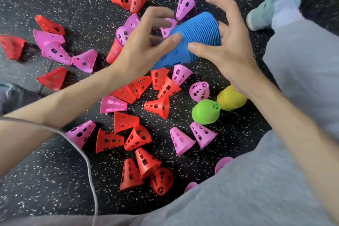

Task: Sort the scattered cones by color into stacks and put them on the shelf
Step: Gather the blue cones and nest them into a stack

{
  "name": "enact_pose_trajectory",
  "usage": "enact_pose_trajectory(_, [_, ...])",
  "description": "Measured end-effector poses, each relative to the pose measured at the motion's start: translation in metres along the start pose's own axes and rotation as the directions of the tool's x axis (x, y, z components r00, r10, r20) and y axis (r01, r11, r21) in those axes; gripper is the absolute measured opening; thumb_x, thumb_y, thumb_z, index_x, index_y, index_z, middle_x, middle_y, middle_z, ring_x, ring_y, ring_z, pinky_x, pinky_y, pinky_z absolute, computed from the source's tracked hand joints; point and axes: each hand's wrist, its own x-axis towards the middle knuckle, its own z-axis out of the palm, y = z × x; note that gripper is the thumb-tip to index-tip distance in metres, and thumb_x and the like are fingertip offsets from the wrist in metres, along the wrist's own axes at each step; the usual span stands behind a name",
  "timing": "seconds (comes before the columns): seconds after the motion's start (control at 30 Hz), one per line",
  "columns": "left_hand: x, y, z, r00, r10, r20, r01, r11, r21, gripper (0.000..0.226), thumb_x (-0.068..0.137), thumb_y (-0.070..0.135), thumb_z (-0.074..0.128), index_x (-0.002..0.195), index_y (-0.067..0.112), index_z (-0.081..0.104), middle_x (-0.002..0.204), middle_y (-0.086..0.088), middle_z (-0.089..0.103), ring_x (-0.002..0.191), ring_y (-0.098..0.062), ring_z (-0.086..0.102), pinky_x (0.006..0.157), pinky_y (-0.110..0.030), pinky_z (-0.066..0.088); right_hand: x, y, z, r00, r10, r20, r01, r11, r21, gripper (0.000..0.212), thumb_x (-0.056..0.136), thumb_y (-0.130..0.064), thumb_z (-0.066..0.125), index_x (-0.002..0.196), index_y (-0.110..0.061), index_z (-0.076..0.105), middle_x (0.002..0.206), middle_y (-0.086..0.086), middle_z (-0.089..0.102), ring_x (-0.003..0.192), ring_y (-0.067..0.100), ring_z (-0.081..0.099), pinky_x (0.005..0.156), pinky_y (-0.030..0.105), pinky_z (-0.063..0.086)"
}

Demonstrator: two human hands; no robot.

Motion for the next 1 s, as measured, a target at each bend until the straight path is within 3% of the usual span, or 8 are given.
enact_pose_trajectory(0.1, [0.004,0.013,0.017,0.952,-0.279,0.124,0.303,0.916,-0.262,0.039,0.103,0.037,0.059,0.137,0.019,0.049,0.114,-0.017,0.063,0.101,-0.032,0.071,0.057,-0.041,0.063,-0.002,0.0,-0.013,1.0,-0.01,-0.002,0.01,1.0,-0.004,0.076,0.085,-0.004,0.076,0.149,-0.014,0.036,0.144,0.015,0.052,0.105,0.035,0.065,0.089,0.056,0.057])
enact_pose_trajectory(0.2, [0.013,0.023,0.029,0.944,-0.306,0.122,0.329,0.884,-0.333,0.037,0.104,0.034,0.058,0.136,0.016,0.051,0.104,-0.011,0.068,0.087,-0.026,0.076,0.05,-0.034,0.06,0.0,0.001,-0.032,1.0,-0.001,0.004,0.001,0.999,-0.048,0.073,0.085,-0.008,0.076,0.147,-0.016,0.038,0.142,0.012,0.054,0.11,0.029,0.065,0.094,0.051,0.056])
enact_pose_trajectory(0.43, [0.044,0.021,0.05,0.95,-0.29,0.113,0.312,0.892,-0.328,0.049,0.092,0.028,0.076,0.136,0.018,0.056,0.118,-0.009,0.066,0.095,-0.022,0.075,0.068,-0.04,0.064,0.018,0.02,-0.068,0.997,0.078,0.028,-0.066,0.954,-0.294,0.07,0.088,-0.027,0.075,0.148,-0.03,0.038,0.134,-0.005,0.06,0.121,0.012,0.058,0.107,0.043,0.047])
enact_pose_trajectory(0.6, [0.072,0.01,0.062,0.972,-0.206,0.108,0.227,0.944,-0.241,0.063,0.086,0.011,0.081,0.143,0.017,0.055,0.116,-0.004,0.055,0.099,-0.019,0.071,0.075,-0.036,0.064,0.034,0.036,-0.093,0.986,0.162,-0.031,-0.163,0.924,-0.345,0.057,0.089,-0.021,0.077,0.135,-0.022,0.043,0.119,-0.009,0.068,0.106,0.004,0.062,0.099,0.038,0.051])
enact_pose_trajectory(0.73, [0.088,-0.019,0.072,0.995,-0.097,0.029,0.097,0.995,0.027,0.065,0.077,0.026,0.088,0.136,0.025,0.061,0.106,0.011,0.056,0.103,-0.01,0.059,0.09,-0.038,0.057,0.042,0.054,-0.101,0.98,0.179,-0.082,-0.195,0.937,-0.289,0.043,0.086,-0.013,0.08,0.122,-0.025,0.06,0.114,-0.008,0.067,0.092,0.002,0.066,0.092,0.034,0.056])
enact_pose_trajectory(0.8, [0.091,-0.034,0.076,0.994,-0.113,-0.007,0.113,0.99,0.082,0.062,0.075,0.028,0.089,0.132,0.028,0.063,0.108,0.012,0.062,0.106,-0.003,0.058,0.097,-0.03,0.05,0.043,0.065,-0.101,0.965,0.24,-0.106,-0.261,0.916,-0.306,0.038,0.085,-0.017,0.081,0.118,-0.029,0.067,0.117,0.0,0.066,0.094,0.009,0.067,0.091,0.032,0.057])
enact_pose_trajectory(0.9, [0.089,-0.046,0.083,0.99,-0.138,-0.026,0.139,0.988,0.067,0.061,0.075,0.02,0.089,0.13,0.023,0.063,0.111,0.013,0.066,0.105,0.011,0.056,0.088,-0.008,0.042,0.043,0.085,-0.098,0.934,0.348,-0.079,-0.356,0.899,-0.256,0.031,0.083,-0.021,0.082,0.11,-0.034,0.072,0.105,-0.004,0.073,0.1,0.014,0.07,0.098,0.045,0.056])
enact_pose_trajectory(1.0, [0.09,-0.055,0.088,0.983,-0.173,-0.06,0.177,0.982,0.061,0.066,0.077,0.018,0.087,0.134,0.028,0.056,0.116,0.011,0.067,0.101,0.003,0.06,0.079,-0.007,0.045,0.042,0.099,-0.093,0.886,0.462,-0.035,-0.456,0.857,-0.241,0.044,0.084,-0.018,0.082,0.125,-0.026,0.069,0.101,-0.007,0.073,0.099,0.009,0.07,0.102,0.043,0.054])
